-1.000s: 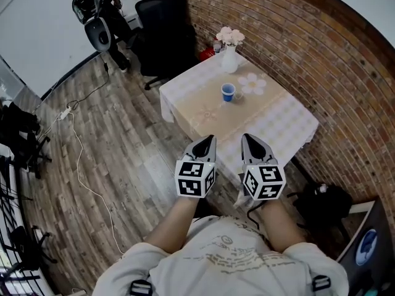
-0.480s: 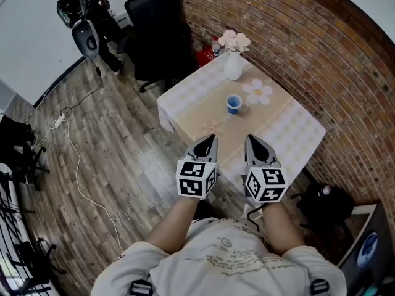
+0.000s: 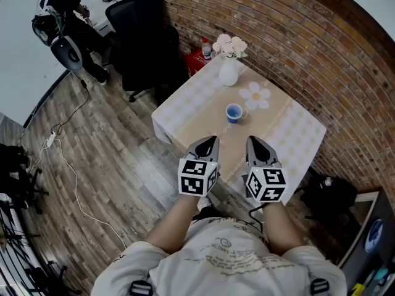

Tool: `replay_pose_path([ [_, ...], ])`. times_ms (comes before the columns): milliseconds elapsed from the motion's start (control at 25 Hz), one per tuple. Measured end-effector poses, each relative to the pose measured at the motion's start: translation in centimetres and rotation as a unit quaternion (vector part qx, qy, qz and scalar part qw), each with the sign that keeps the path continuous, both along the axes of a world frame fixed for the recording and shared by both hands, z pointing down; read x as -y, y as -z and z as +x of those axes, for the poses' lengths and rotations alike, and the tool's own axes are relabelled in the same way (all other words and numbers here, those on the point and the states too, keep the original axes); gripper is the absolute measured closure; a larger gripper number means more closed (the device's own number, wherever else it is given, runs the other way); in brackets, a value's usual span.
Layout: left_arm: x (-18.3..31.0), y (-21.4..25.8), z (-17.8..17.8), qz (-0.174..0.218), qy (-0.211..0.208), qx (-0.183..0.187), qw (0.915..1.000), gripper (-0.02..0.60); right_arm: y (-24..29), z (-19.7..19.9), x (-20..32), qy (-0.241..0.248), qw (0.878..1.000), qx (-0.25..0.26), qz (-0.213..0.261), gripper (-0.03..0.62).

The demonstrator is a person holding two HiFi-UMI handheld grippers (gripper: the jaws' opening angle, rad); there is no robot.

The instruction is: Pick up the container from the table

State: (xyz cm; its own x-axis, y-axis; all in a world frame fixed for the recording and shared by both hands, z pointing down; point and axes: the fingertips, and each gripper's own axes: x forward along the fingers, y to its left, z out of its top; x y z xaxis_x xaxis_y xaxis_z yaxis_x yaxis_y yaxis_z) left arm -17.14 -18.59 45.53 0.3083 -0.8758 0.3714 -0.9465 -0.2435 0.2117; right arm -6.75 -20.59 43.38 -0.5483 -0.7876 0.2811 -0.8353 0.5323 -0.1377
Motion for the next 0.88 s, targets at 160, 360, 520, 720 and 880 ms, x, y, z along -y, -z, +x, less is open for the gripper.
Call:
replay_pose_path([
  [160, 2.1, -0.8, -0.7, -0.007, -0.025, 0.001, 0.9997, 0.58, -0.3, -0.7, 1.4, -0.022, 1.0, -0.004, -0.004, 0.592],
  [360, 4.0, -1.5, -0.7, -0.013, -0.044, -0.003, 0.999, 0.58, -1.0, -0.2, 2.3, -0.044, 0.999, -0.018, -0.014, 0.592],
  [520, 4.9, -2.4, -0.3, -0.024, -0.054, 0.0, 0.9982, 0.58, -1.4, 0.6, 3.1, -0.059, 0.998, -0.016, -0.022, 0.592],
  [720, 5.8, -3.7, 0.8, -0.043, -0.064, 0.002, 0.997, 0.58, -2.5, 1.4, 3.8, -0.063, 0.997, -0.016, -0.037, 0.592],
  [880, 7.4, -4.6, 1.2, -0.049, -0.059, 0.007, 0.9971, 0.58, -3.2, 2.0, 5.3, -0.058, 0.997, -0.017, -0.043, 0.592],
])
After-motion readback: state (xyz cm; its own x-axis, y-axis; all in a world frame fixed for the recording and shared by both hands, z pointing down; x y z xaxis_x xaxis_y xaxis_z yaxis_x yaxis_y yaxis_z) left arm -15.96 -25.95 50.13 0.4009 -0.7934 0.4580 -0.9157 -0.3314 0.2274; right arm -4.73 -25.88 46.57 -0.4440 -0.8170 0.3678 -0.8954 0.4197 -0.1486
